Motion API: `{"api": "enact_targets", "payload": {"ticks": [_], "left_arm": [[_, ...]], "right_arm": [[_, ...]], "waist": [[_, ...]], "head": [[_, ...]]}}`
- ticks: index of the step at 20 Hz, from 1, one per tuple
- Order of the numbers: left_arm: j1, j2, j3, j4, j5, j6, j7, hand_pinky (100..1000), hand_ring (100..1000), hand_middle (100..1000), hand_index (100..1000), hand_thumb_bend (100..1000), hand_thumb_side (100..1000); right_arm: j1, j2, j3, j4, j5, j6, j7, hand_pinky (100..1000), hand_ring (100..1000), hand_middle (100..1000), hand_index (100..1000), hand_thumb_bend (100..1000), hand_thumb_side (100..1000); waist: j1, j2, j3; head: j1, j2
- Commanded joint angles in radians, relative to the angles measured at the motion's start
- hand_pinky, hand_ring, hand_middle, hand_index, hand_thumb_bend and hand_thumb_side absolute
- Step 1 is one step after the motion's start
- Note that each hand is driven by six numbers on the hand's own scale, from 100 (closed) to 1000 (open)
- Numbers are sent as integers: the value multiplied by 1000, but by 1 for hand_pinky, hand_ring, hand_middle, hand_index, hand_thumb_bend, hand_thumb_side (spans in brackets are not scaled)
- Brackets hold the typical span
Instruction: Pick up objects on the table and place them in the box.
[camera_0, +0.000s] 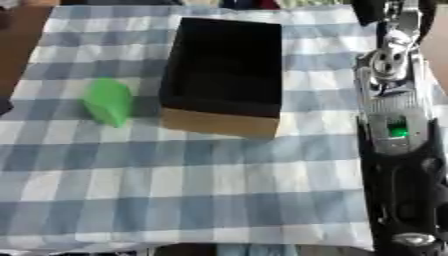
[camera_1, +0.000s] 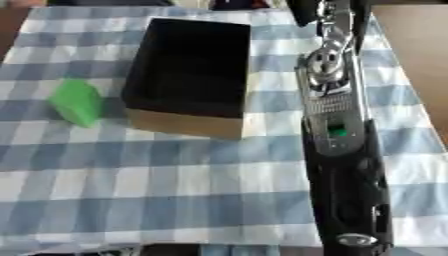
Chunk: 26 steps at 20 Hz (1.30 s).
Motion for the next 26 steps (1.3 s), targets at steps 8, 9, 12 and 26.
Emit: {"api": "enact_targets", "payload": {"ticks": [8,9,12,26], "left_arm": [[-161,139,-143,158,38,-101,-143,582,831,856,964,594,236],[-179,139,-155,177,41,-108,-148,585,832,856,963,594,237],[-230,136,-190,241,45,-118,-163,602,833,864,974,612,241],[-446,30,-321,456,173,-33,-487,865,871,900,1000,677,100]], "right_arm": [[-17,11,15,-1,8,-8,16,826,910,758,950,100,602],[-16,12,16,0,8,-9,17,826,910,757,950,100,603],[-15,15,20,1,6,-11,20,826,910,757,950,100,604],[1,23,32,7,-12,-17,30,827,912,756,952,100,622]], "waist": [[11,-19,-13],[11,-20,-14],[14,-22,-19],[22,-24,-31]], "head": [[24,-16],[26,-16],[34,-16],[57,-24]]}}
